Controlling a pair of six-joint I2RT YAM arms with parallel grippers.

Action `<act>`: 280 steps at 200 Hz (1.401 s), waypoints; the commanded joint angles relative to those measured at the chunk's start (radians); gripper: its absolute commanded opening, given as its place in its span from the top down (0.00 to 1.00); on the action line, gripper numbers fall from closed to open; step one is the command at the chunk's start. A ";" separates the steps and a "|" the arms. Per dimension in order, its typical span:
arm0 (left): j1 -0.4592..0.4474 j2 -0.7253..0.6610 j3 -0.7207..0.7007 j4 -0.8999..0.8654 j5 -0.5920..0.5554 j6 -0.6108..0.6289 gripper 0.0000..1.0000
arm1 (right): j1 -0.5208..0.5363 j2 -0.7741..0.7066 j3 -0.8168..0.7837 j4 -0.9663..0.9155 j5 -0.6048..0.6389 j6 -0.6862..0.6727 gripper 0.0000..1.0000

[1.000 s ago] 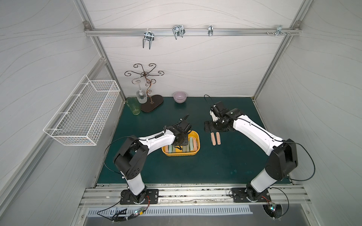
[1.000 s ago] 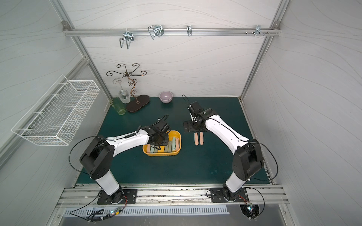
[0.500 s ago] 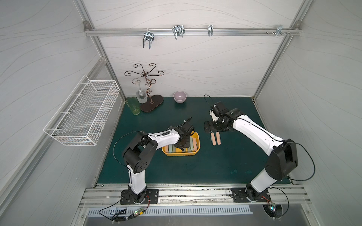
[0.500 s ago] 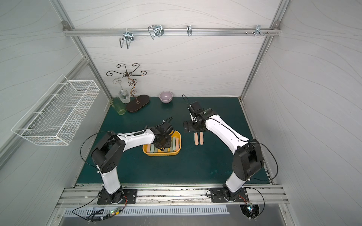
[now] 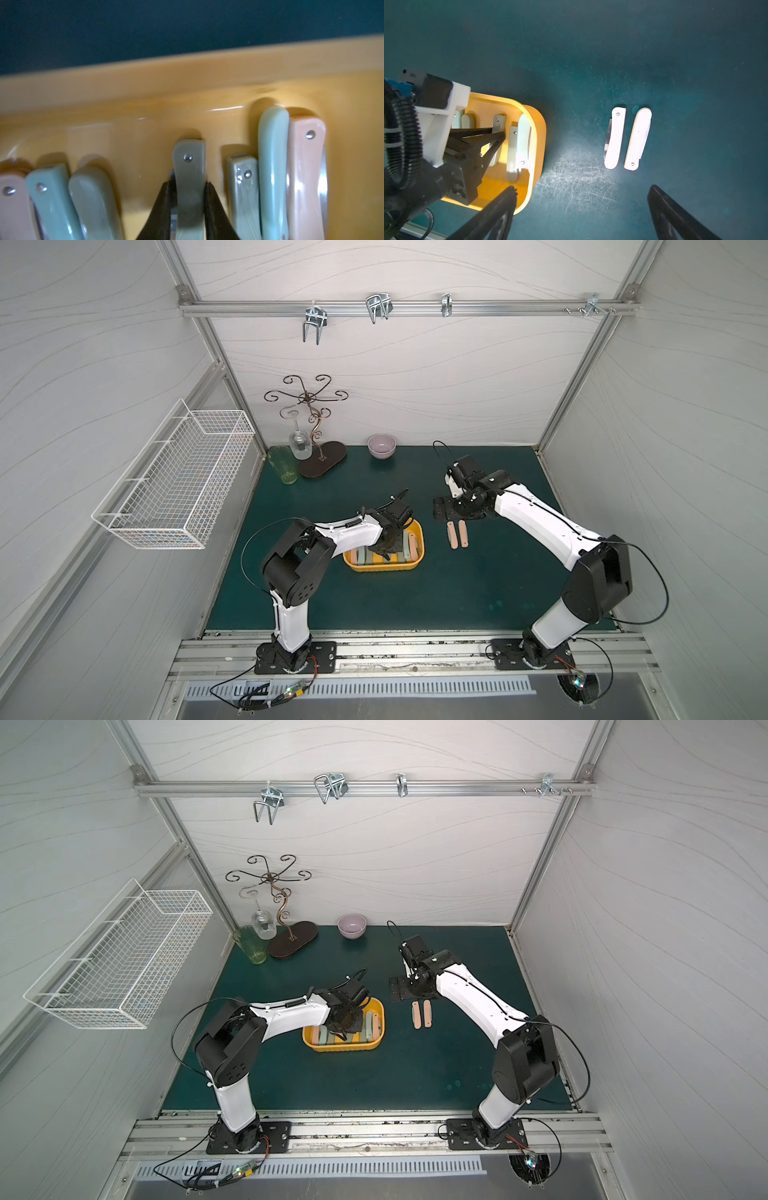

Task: Take the fruit knife out of the storage box
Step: Pick up the fruit knife from the storage box, then place the fruit knife at the center of the board.

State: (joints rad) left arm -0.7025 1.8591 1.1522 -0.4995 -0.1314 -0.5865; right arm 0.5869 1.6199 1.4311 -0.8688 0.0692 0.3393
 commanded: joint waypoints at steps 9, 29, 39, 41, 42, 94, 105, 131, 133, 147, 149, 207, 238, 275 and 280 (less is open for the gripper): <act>-0.006 -0.022 0.006 -0.072 -0.026 0.023 0.90 | -0.005 -0.021 0.014 -0.010 -0.009 -0.010 0.01; -0.004 -0.068 0.025 -0.094 -0.045 0.046 0.89 | -0.004 -0.024 0.016 -0.010 -0.010 -0.010 0.01; -0.005 -0.092 0.037 -0.107 -0.048 0.062 0.90 | -0.004 -0.023 0.017 -0.011 -0.012 -0.009 0.01; -0.005 -0.098 0.040 -0.110 -0.050 0.065 0.90 | -0.004 -0.023 0.017 -0.011 -0.011 -0.009 0.01; -0.004 -0.100 0.041 -0.111 -0.051 0.066 0.90 | -0.005 -0.024 0.017 -0.011 -0.012 -0.009 0.01; -0.005 -0.206 0.079 -0.176 -0.040 0.111 0.90 | 0.002 -0.020 0.031 -0.013 -0.016 -0.012 0.01; -0.005 -0.230 0.085 -0.195 -0.040 0.112 0.90 | 0.005 -0.019 0.035 -0.013 -0.019 -0.012 0.01; 0.013 -0.296 0.111 -0.252 -0.061 0.130 0.90 | 0.013 -0.014 0.053 -0.017 -0.019 -0.013 0.01; 0.017 -0.299 0.112 -0.257 -0.059 0.130 0.90 | 0.014 -0.014 0.056 -0.019 -0.019 -0.013 0.01; 0.054 -0.332 0.122 -0.286 -0.054 0.141 0.90 | 0.020 -0.011 0.066 -0.020 -0.019 -0.013 0.01; 0.061 -0.336 0.124 -0.290 -0.053 0.144 0.90 | 0.021 -0.012 0.068 -0.020 -0.019 -0.012 0.01; 0.299 -0.415 0.071 -0.293 -0.066 0.238 0.89 | 0.048 0.014 0.100 -0.022 -0.016 -0.012 0.01; 0.374 -0.352 0.072 -0.270 -0.091 0.308 0.90 | 0.055 0.032 0.115 -0.026 -0.011 -0.011 0.01; 0.462 -0.282 0.055 -0.231 -0.091 0.339 0.92 | 0.057 0.041 0.119 -0.030 -0.004 -0.011 0.01; 0.469 -0.273 0.053 -0.225 -0.096 0.347 0.92 | 0.056 0.042 0.117 -0.029 -0.003 -0.011 0.01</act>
State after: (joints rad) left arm -0.2779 1.5471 1.2110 -0.7628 -0.2062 -0.2989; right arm 0.6376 1.6463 1.5326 -0.8700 0.0624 0.3393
